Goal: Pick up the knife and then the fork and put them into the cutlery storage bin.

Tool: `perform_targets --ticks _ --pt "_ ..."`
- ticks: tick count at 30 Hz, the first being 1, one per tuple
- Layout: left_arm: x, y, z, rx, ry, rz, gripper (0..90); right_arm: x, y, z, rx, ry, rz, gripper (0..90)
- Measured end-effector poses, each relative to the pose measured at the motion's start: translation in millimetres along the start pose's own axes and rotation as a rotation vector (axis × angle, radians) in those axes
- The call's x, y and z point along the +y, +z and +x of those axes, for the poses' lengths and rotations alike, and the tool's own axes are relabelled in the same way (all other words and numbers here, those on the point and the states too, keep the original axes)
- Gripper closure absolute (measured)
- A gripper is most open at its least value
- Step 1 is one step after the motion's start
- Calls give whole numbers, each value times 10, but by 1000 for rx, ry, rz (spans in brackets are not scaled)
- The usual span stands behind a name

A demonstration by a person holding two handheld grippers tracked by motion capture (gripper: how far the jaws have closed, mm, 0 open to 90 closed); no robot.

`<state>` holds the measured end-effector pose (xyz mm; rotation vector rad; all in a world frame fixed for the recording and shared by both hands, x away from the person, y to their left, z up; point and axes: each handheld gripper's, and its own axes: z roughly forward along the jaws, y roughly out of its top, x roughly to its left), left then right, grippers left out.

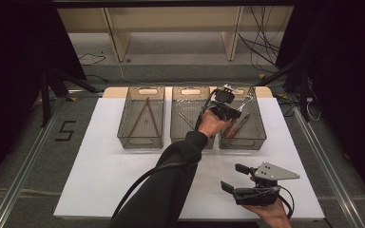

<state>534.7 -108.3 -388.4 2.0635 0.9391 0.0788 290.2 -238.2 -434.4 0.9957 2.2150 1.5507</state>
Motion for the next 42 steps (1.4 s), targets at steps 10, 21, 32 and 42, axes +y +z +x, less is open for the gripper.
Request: perform_targets --ticks 10,21,32,42 --pt "27 -72 3 16 -31 8 501 -1 2 5 0 0 2 182" --pt "-46 -372 66 -19 -6 -4 355 -6 11 -1 -6 0 7 182" --pt "-186 -738 223 -47 -4 -59 289 -11 25 -7 -10 3 9 182" --pt "-374 -1014 246 -70 32 -94 206 -14 22 -25 -17 5 7 182"
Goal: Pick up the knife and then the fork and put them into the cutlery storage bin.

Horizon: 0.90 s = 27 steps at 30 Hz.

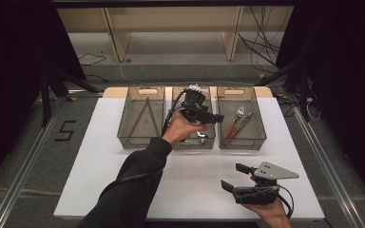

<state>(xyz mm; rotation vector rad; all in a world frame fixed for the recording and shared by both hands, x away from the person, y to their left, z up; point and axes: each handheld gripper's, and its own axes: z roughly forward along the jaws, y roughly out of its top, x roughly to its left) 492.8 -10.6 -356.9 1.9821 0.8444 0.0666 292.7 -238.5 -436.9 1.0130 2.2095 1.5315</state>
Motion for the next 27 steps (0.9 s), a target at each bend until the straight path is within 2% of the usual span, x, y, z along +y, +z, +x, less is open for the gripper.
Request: perform_targets --ticks 5,11,27 --pt "-131 -204 12 -18 10 -36 185 -3 1 -2 -5 0 0 182" --pt "-299 -460 31 -12 14 -74 179 -8 10 -12 -6 5 1 182" --pt "-778 -796 71 2 10 -104 173 -8 15 -7 -10 3 4 182"
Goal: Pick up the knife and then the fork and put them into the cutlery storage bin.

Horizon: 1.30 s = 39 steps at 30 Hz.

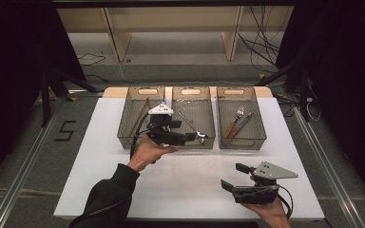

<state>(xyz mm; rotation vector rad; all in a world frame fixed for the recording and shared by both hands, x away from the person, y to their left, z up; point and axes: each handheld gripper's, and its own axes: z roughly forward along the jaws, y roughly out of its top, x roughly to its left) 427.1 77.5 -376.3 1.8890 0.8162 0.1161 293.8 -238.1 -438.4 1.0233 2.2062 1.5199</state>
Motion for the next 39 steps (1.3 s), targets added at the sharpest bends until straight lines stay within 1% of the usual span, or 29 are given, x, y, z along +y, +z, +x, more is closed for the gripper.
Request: perform_targets --ticks 3,6,8,10,12,14,15,17,22,24,26,28,36,39 --pt "-68 -56 13 10 4 0 173 -1 -1 1 -2 0 -1 182" --pt "-151 -128 18 11 -5 -6 173 -3 4 5 -4 -3 0 182" --pt "-189 -154 21 11 -1 -2 172 -5 1 4 -5 -3 0 182" --pt "-220 -178 16 16 7 5 170 -5 -1 0 -7 -2 -1 182" --pt "-248 -204 7 15 16 3 170 -5 -4 1 -8 -1 -4 182" --pt "-277 -225 -10 22 21 -1 170 -5 -8 4 -8 -1 -5 182" --pt "-289 -241 -14 26 31 3 170 -6 -8 3 -8 -1 -4 182" --pt "-318 -276 -27 31 39 -3 170 -7 -8 1 -9 -1 -3 182" --pt "-421 -366 -47 33 49 -4 168 -10 -14 4 -11 1 -3 182" --pt "-466 -397 -47 33 49 0 167 -11 -13 4 -13 2 -3 182" --pt "-517 -419 -50 33 43 -8 166 -11 -15 10 -12 -1 -3 182" --pt "-567 -441 -48 32 50 -2 165 -12 -20 13 -14 -1 -3 182" --pt "-731 -547 -69 29 42 -28 164 -16 -29 9 -17 1 -8 182" --pt "-808 -574 -72 44 50 -20 164 -14 -33 10 -17 -3 -12 182"
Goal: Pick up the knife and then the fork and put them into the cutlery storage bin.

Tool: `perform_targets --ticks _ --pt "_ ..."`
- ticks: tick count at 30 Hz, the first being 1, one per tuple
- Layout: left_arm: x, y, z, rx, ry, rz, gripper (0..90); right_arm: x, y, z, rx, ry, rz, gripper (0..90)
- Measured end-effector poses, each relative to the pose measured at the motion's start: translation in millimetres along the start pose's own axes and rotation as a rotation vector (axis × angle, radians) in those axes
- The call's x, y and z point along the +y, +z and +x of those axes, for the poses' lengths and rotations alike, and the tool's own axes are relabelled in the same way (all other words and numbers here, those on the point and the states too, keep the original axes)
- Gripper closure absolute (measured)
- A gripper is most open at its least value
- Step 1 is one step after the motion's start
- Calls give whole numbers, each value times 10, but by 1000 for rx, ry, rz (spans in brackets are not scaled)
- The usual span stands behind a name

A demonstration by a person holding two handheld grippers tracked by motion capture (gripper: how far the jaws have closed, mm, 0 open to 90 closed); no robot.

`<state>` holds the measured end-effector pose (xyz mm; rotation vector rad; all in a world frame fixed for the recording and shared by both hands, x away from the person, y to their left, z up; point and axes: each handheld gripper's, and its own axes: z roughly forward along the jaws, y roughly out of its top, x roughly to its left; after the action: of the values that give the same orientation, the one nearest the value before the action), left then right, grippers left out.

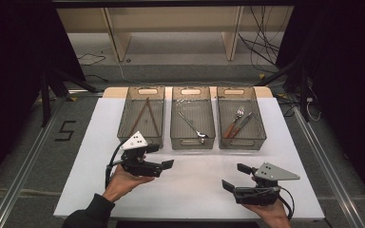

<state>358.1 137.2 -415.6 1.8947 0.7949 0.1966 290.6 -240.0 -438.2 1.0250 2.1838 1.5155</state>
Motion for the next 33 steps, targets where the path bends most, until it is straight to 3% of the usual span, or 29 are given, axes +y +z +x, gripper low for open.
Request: perform_targets --ticks 11,25,33 --pt "-220 -178 49 17 -24 -52 164 -3 11 15 -1 -2 3 182" --pt "-476 -315 54 41 -34 -44 159 -3 22 38 -3 -10 2 182" --pt "-510 -312 79 52 -45 -35 159 -8 22 32 -2 -10 2 182"
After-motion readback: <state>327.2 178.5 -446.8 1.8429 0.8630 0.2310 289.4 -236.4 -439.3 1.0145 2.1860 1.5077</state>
